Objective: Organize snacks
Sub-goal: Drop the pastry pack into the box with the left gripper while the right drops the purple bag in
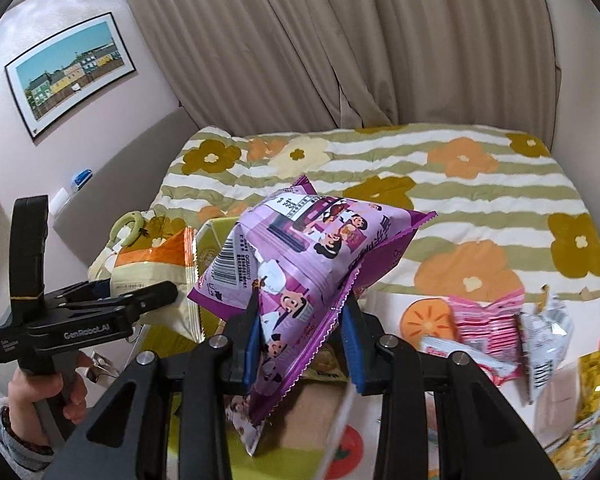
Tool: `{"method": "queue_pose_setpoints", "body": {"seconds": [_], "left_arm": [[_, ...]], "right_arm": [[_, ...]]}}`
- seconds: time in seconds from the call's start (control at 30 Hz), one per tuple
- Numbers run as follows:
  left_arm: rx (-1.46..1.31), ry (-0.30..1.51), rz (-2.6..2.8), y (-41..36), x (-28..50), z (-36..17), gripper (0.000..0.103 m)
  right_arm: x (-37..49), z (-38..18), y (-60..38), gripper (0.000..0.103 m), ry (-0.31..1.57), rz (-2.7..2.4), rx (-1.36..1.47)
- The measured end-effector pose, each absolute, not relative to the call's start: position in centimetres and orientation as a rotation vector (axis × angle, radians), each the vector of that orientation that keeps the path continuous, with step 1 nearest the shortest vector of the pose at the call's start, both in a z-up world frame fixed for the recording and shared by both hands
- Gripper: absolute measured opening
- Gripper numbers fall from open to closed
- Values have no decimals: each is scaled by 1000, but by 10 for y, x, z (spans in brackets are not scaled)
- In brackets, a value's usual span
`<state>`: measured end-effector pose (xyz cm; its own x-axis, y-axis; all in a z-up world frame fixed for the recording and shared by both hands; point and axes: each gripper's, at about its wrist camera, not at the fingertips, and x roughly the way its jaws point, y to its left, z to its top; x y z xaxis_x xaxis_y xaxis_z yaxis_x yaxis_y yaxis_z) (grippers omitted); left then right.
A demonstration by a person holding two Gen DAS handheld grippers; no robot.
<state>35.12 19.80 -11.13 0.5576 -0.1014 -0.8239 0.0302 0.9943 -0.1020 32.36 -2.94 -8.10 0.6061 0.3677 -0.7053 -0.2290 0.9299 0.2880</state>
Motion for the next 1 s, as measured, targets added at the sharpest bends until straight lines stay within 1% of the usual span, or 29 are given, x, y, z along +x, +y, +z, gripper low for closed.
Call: {"method": "queue_pose_setpoints", "body": {"seconds": [0.03, 0.07, 0.1, 0.27, 0.4, 0.57, 0.8, 0.87, 0.9, 0.93, 0.97, 1.0], "left_arm": [[-74, 979, -72, 199, 356, -113, 89], [-65, 976, -62, 199, 359, -114, 99], [-54, 970, -50, 201, 364, -115, 103], [-65, 980, -46, 207, 366, -121, 103], [-101, 998, -32, 215, 350, -127, 103], [-125, 988, 4, 221, 334, -124, 103], [-126, 984, 37, 223, 338, -122, 103], [-120, 986, 40, 223, 339, -122, 102], [-116, 989, 41, 222, 339, -123, 102], [-112, 993, 44, 221, 339, -124, 103], [-111, 996, 47, 220, 338, -125, 103], [-111, 998, 48, 219, 336, -126, 103]], "right_arm": [[328, -85, -27, 32, 863, 344, 174], [331, -88, -25, 32, 869, 343, 172], [333, -89, -23, 32, 874, 342, 169], [344, -100, -20, 32, 903, 344, 139], [350, -107, -18, 32, 926, 361, 117], [364, -111, -11, 32, 952, 410, 97], [393, -128, 3, 33, 1028, 454, 69], [397, -134, 7, 41, 1054, 453, 56], [398, -135, 8, 49, 1051, 448, 53], [397, -136, 8, 65, 1041, 444, 54], [395, -135, 6, 76, 1028, 446, 58], [393, -134, 6, 94, 1016, 455, 58]]}}
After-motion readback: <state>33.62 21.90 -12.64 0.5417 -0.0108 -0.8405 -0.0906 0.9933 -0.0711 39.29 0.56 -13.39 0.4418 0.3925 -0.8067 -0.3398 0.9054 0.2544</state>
